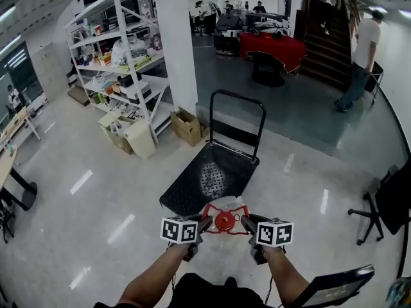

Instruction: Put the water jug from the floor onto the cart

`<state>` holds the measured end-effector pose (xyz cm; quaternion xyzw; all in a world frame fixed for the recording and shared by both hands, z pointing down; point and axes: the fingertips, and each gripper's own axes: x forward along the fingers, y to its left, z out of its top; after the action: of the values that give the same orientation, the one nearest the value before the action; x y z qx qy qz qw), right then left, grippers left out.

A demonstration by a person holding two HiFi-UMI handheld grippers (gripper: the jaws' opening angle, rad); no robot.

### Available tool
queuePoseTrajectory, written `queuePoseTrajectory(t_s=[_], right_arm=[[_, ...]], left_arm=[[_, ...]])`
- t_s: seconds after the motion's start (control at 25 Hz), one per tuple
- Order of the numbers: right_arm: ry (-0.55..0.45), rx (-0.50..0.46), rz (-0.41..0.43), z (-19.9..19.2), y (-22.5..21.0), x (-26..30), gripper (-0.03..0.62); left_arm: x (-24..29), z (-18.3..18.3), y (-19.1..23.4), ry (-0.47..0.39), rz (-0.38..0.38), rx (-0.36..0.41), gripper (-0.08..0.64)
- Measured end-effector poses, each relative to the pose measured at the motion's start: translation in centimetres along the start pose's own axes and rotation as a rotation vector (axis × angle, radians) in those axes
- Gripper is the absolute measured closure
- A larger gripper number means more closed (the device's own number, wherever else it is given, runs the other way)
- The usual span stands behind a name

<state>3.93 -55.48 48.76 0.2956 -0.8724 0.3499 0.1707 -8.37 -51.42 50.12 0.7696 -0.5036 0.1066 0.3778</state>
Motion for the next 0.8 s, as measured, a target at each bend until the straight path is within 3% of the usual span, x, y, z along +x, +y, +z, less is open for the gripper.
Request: queuePoseTrajectory(t_s=[0.16, 0.32, 0.56, 0.8], right_arm=[[0.001, -0.036, 0.011, 4.4, -0.6, 4.5, 0.506], [-0.012, -0.032, -0.021, 8.8, -1.7, 9.3, 0.506], [-0.026, 0.009, -0.075, 12.2, -2.0, 16.7, 0.506], [0.003, 0.021, -0.083, 15.9, -2.0, 23.4, 0.506]], left_arm=[[1.9, 4.2, 3.7, -0.020, 0.021, -0.003, 0.497], [4.2, 8.8, 8.0, -0.033, -0.013, -0.011, 0.497], [6.3, 13.5, 15.0, -0.004, -0.055, 0.024, 0.497], [7.8, 18.0, 21.1, 0.004, -0.059, 0.006, 0.497]])
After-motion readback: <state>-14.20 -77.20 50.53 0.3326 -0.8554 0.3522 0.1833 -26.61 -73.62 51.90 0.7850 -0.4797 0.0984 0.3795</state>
